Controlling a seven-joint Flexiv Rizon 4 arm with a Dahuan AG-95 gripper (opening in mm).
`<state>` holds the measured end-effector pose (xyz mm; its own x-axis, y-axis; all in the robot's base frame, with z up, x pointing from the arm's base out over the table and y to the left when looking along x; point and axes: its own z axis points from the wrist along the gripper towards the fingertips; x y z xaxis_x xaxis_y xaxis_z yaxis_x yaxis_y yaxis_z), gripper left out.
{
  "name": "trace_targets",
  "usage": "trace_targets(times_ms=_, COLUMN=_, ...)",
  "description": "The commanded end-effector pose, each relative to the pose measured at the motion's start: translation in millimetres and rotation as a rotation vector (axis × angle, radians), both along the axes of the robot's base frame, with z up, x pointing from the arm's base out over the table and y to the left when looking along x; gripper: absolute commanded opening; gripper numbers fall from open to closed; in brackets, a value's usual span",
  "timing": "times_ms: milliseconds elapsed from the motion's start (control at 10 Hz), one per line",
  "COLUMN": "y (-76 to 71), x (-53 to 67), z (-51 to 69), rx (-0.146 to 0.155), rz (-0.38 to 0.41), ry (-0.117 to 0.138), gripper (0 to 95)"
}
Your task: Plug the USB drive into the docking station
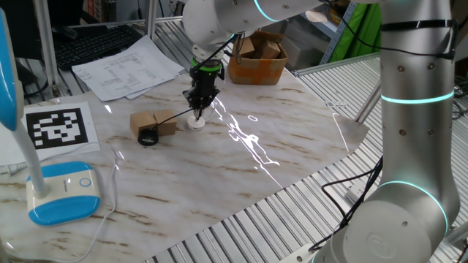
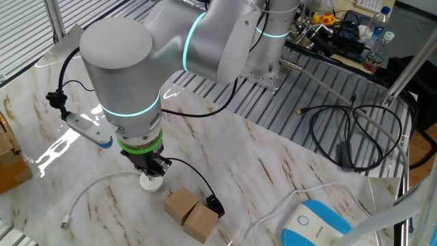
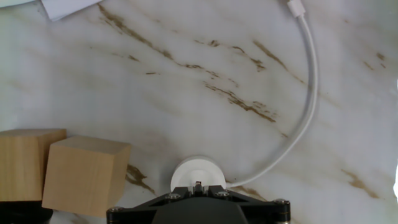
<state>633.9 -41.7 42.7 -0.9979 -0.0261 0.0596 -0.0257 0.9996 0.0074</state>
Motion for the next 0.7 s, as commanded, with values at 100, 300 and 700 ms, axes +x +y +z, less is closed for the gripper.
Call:
trace_targets(times_ms=100, y=0.3, x=0.6, z=-8.0, rx=0.001, rz=0.004, ry=-0.005, gripper=0.0)
trace_targets(times_ms=300, y=0.3, x=0.5, z=-8.7, rx=0.01, rz=0.001, ry=-0.004, gripper=0.0)
trace_targets(times_ms=700, y=0.4, x=0.6, z=-13.4, rx=0.013, rz=-0.006, ry=-0.011, gripper=0.0)
